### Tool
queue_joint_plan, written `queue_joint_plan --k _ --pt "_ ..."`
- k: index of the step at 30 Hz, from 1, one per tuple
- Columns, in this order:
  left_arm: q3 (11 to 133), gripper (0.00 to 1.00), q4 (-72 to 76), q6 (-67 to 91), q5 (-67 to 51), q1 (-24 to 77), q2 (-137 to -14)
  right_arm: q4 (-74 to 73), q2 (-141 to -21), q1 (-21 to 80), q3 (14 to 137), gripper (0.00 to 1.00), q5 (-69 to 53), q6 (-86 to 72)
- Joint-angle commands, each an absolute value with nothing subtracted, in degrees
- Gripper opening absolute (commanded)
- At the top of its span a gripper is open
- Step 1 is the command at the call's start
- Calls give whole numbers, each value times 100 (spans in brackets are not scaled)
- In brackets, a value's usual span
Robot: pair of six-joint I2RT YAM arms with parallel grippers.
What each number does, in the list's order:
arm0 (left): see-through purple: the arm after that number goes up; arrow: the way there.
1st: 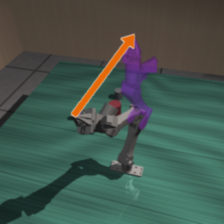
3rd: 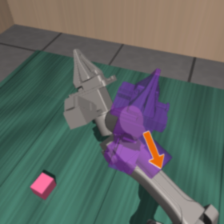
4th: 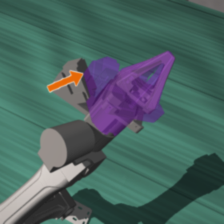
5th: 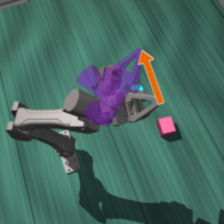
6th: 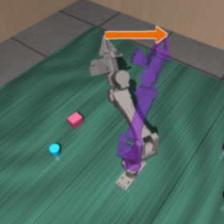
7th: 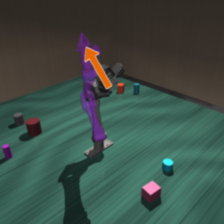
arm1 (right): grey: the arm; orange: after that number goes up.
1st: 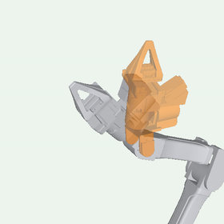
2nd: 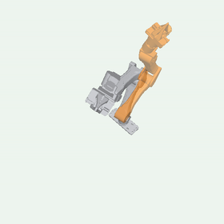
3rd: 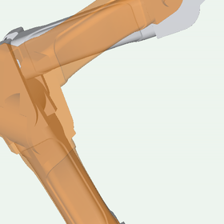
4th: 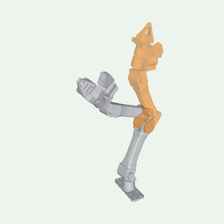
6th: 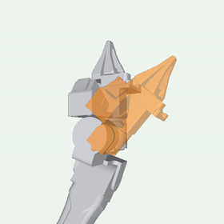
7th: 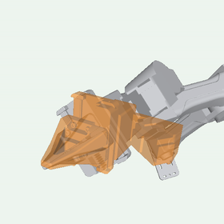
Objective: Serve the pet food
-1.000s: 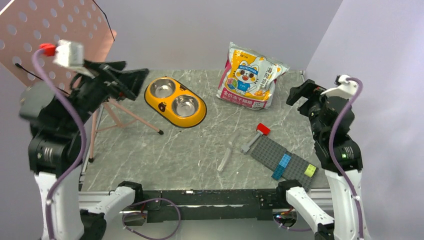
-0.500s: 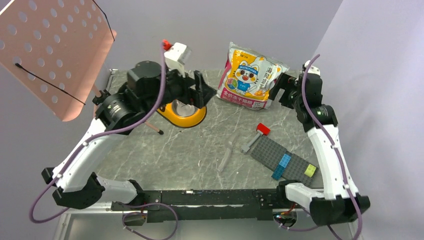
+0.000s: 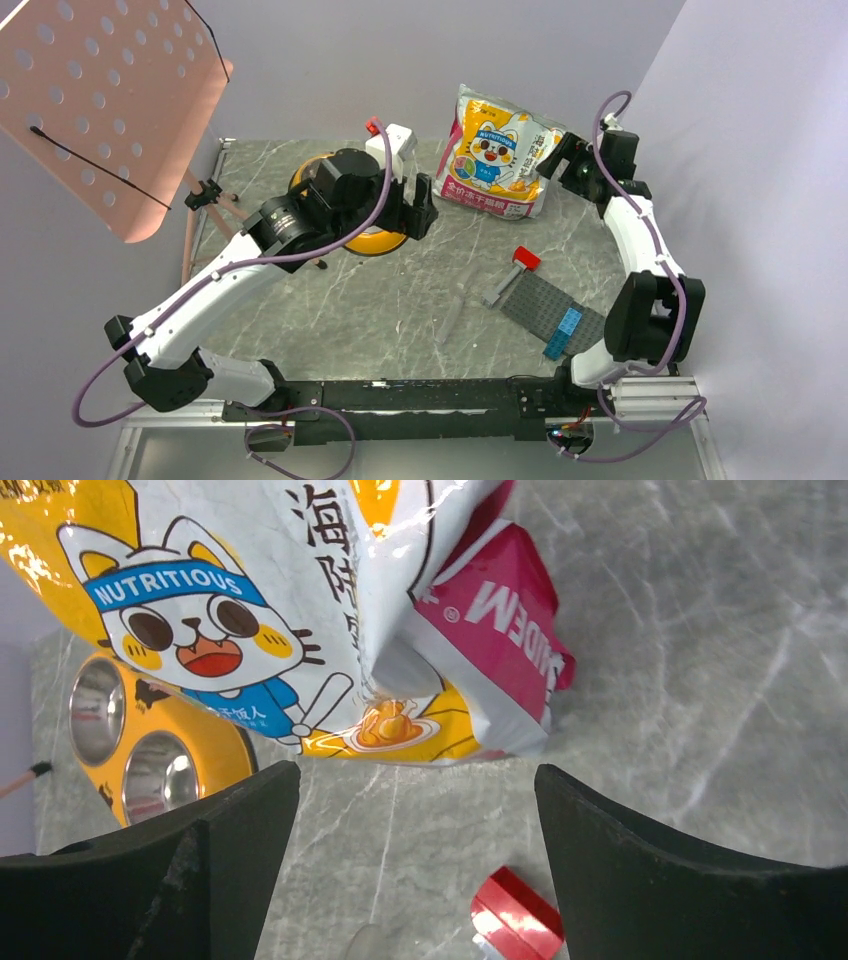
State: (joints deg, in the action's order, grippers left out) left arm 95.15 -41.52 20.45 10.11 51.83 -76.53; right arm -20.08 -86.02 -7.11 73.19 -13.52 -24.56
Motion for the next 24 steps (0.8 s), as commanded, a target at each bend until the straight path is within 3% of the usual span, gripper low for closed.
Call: queue_joint_plan --k 1,13,24 --pt "9260 96 -3924 2045 1303 5189 -7291 -782 -8873 -801 7138 91 -2231 -1896" --pt "8924 99 -3864 2070 1061 4971 -6878 758 -10065 -1110 6947 91 -3897 -2312" --pt "9095 99 -3919 2356 962 4810 -7015 1187 -9561 412 5960 88 -3357 -2390"
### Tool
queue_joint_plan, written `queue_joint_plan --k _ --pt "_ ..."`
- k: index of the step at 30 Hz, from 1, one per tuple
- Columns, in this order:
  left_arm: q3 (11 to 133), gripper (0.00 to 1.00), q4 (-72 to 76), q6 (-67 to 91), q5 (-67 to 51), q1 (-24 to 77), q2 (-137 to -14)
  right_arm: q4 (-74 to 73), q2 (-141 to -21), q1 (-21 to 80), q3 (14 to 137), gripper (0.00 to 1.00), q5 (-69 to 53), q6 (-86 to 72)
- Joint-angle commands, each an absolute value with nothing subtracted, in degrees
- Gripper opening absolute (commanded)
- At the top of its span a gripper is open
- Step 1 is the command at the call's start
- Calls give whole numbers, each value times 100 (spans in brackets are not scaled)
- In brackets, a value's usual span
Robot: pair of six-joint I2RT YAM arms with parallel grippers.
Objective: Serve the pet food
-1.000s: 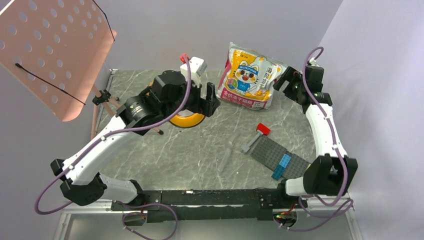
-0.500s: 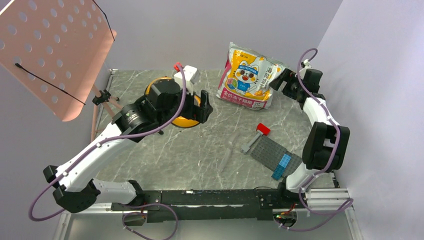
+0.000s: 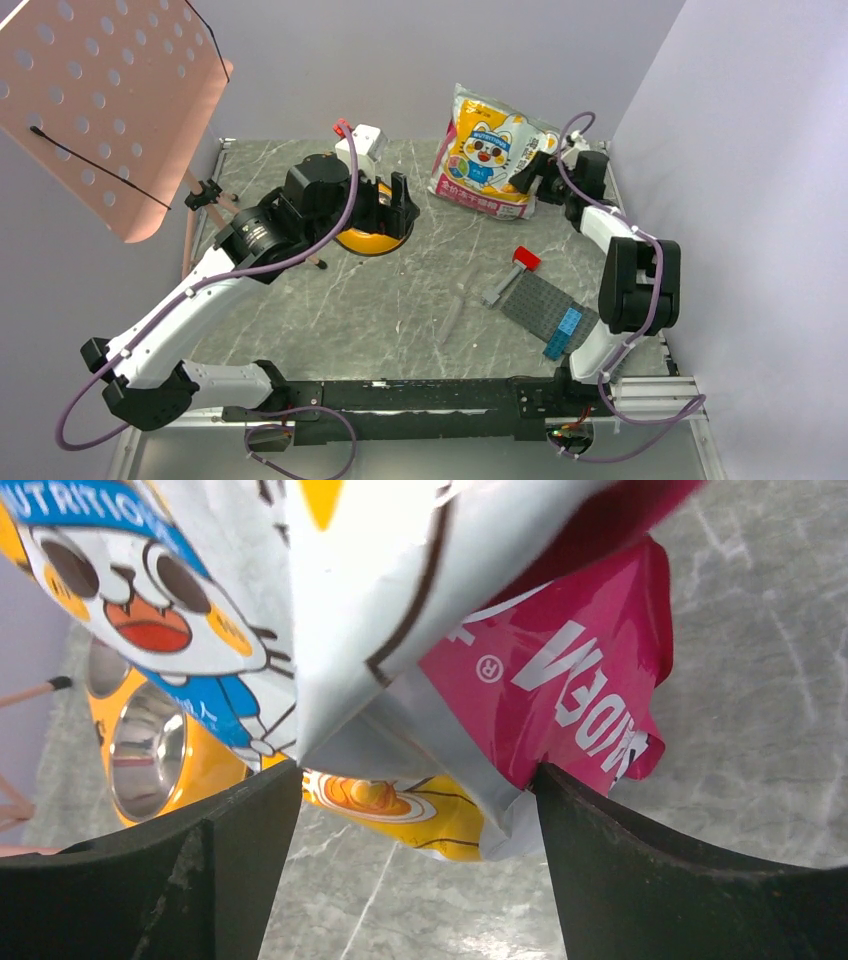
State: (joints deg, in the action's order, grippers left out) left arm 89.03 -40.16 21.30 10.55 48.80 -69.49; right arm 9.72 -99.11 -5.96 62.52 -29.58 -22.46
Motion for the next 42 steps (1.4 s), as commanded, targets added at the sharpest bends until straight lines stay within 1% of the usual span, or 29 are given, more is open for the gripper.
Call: queue_joint_plan --k 1,9,13,16,19,22,25,28,32,34,37,39,42 --pt "9090 99 -3912 2397 944 4796 -7036 1236 -9483 583 5865 88 -3293 -2459" --pt "9003 97 -3844 3079 822 4526 -7122 684 -8943 2293 5667 89 -1487 -3099" --pt "9130 92 -4130 3754 554 4243 -7350 223 -8746 2706 5755 91 -1484 -3138" --pt "9067 89 -4216 4256 162 3975 -7484 -695 -8179 2728 5973 93 -1449 -2835" --pt "8747 86 -3799 4627 -256 3803 -7474 -1694 -7565 2624 6359 95 -1136 -2363" --pt "8465 85 -3271 4870 -542 3771 -7446 -2469 -7253 2147 6845 97 -974 -2230" --pt "8576 84 -3112 4982 -750 3768 -7573 -3005 -7397 1399 7435 97 -925 -2505" --pt "8958 82 -3261 4961 -985 3772 -7837 -3061 -7859 904 8044 94 -1231 -2577" --pt "9183 79 -3449 5130 -1209 3768 -8047 -3339 -8706 855 9188 88 -1626 -2138" --pt "9153 78 -3391 5194 -1274 3771 -8025 -3653 -9100 915 9679 87 -1567 -1884" --pt "9059 78 -3365 5205 -1276 3771 -7943 -4051 -9623 982 10128 81 -1360 -1701" --pt "9037 78 -3442 5163 -1209 3772 -7884 -4002 -9757 1045 10153 73 -1366 -1713" --pt "9051 78 -3530 5063 -1108 3771 -7818 -4042 -9954 1306 10313 64 -1147 -1556"
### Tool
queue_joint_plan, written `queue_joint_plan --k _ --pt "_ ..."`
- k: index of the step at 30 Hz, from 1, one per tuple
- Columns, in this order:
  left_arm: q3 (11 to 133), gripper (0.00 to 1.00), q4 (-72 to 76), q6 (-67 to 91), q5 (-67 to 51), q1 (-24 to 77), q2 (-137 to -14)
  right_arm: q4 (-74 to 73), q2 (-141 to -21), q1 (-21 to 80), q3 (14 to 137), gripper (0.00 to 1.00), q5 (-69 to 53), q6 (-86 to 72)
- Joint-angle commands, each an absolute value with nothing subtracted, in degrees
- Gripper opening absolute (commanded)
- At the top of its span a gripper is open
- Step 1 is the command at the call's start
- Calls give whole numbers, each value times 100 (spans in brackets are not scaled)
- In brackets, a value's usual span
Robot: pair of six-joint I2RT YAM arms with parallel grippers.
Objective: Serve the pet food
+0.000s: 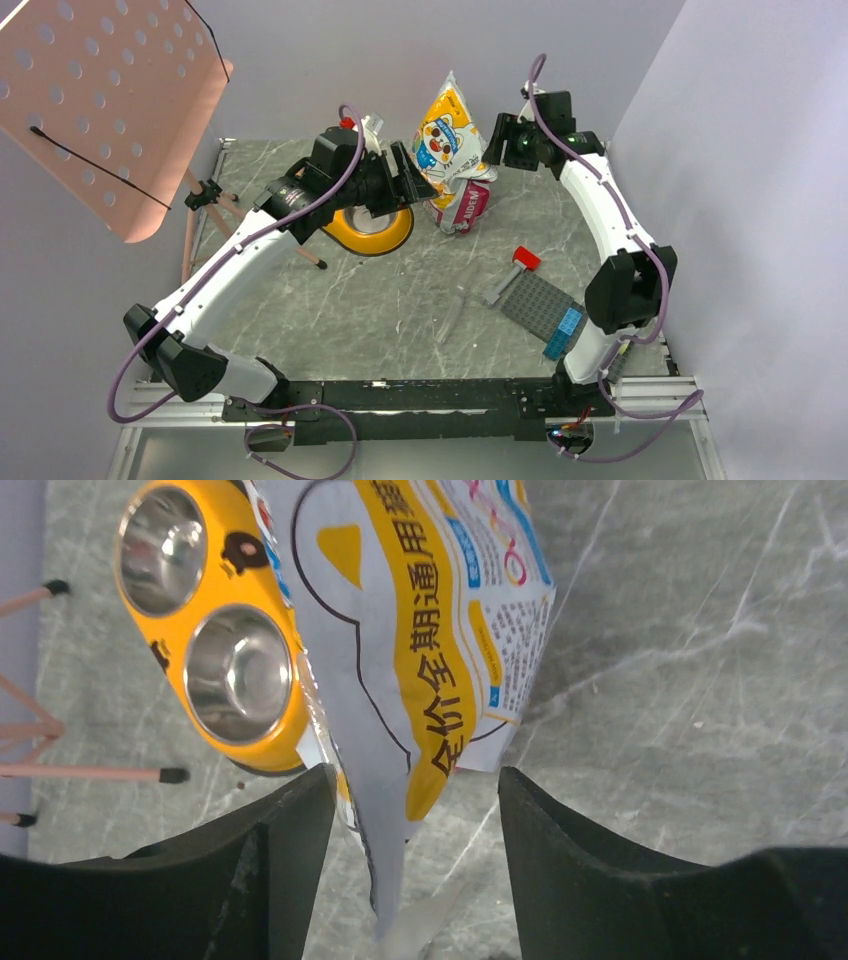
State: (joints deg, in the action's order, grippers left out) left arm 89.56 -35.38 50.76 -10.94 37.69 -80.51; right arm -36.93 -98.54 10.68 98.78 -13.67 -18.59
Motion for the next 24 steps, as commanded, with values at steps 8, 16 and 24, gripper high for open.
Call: queue_joint_plan --k 8,16,24 --pt "9331 77 -3687 5314 -1029 3726 -8062 -4576 -10107 2108 10561 14 -196 -1312" --pt "10052 67 -3190 6609 -1266 3293 -8999 -4624 -9369 2754 10054 0 243 -1749" --pt "11431 63 -3436 6088 -1056 3289 -10032 -4513 -8486 3218 9385 0 40 -2591"
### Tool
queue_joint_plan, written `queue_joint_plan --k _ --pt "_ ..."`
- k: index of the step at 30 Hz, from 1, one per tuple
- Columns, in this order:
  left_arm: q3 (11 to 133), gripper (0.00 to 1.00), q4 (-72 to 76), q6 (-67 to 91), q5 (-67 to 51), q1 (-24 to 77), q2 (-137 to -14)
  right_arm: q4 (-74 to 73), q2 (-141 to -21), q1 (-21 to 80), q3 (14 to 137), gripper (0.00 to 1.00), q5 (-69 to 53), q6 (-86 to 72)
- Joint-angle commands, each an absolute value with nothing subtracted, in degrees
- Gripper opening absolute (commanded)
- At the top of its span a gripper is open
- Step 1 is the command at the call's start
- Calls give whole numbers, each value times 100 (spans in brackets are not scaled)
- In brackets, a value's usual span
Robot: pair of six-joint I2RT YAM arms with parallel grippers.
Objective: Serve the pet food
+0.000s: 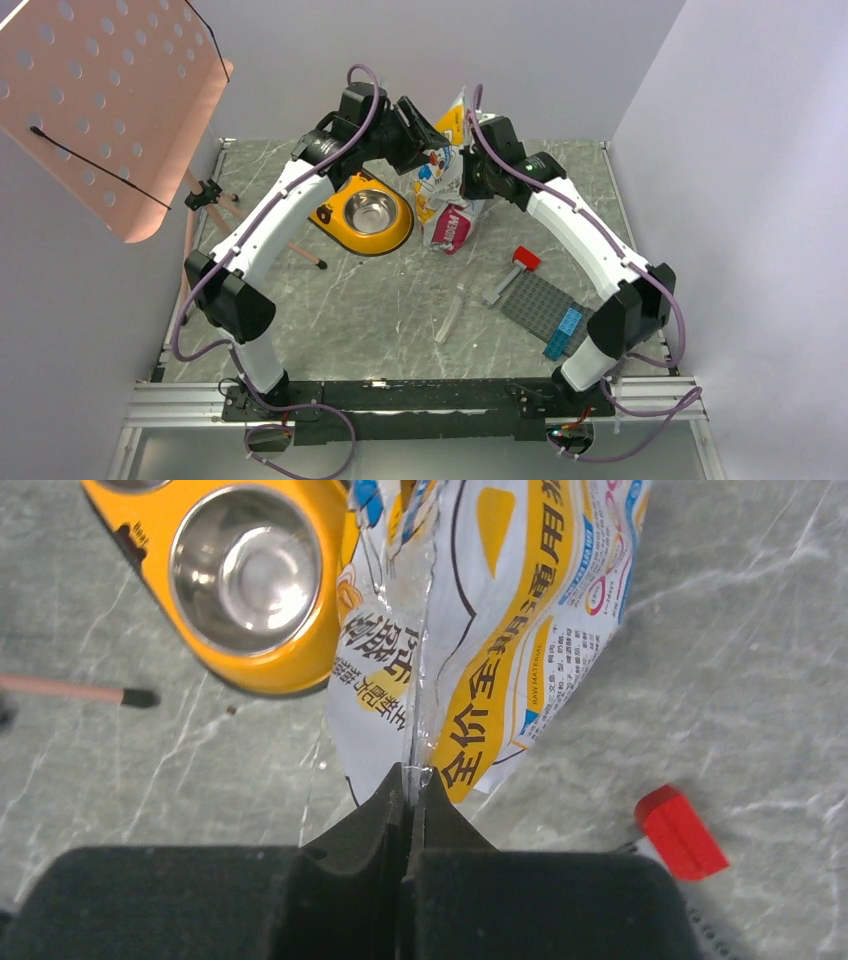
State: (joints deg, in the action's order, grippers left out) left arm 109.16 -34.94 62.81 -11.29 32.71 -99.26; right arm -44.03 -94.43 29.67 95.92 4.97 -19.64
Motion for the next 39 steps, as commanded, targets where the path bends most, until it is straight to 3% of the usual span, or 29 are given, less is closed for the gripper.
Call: queue_joint_plan --k 1,7,12,17,23,27,28,31,32,36,39 --pt "11440 62 -3418 5968 -1028 3291 -10057 -4430 -8379 3252 9234 0 -106 -2705" --pt "11192 58 -3597 5185 -854 3402 -10017 -4015 -7865 3331 8533 0 -559 -3100" --pt "10909 66 -3533 4252 -869 3461 -9738 -4107 -7882 3330 8512 0 -747 -3123" --pt "10635 61 -3539 4032 -707 3565 -9527 -3768 -7474 3331 7916 0 -1354 -3295" --pt "10387 80 -2934 4454 -760 3764 -9412 -3758 -7087 3348 7651 0 -1658 -3309" --pt "10671 75 -2999 4346 -738 3848 -9681 -3711 -6937 3346 7551 0 -1580 -3046" --pt "10752 71 -3036 4305 -700 3882 -9761 -3706 -6909 3346 7539 8 -1521 -3060" --pt "10922 61 -3080 4403 -684 3935 -10004 -4015 -6889 3281 7783 44 -840 -3055" --pt "10965 58 -3046 4460 -690 3962 -10074 -4181 -6920 3206 7943 51 -661 -3038" --pt "11172 50 -2875 4479 -668 4091 -10318 -4383 -6979 2647 8406 55 -712 -2997" --pt "11454 50 -2918 4366 -562 4122 -10515 -4248 -6942 2211 8423 51 -715 -3198"
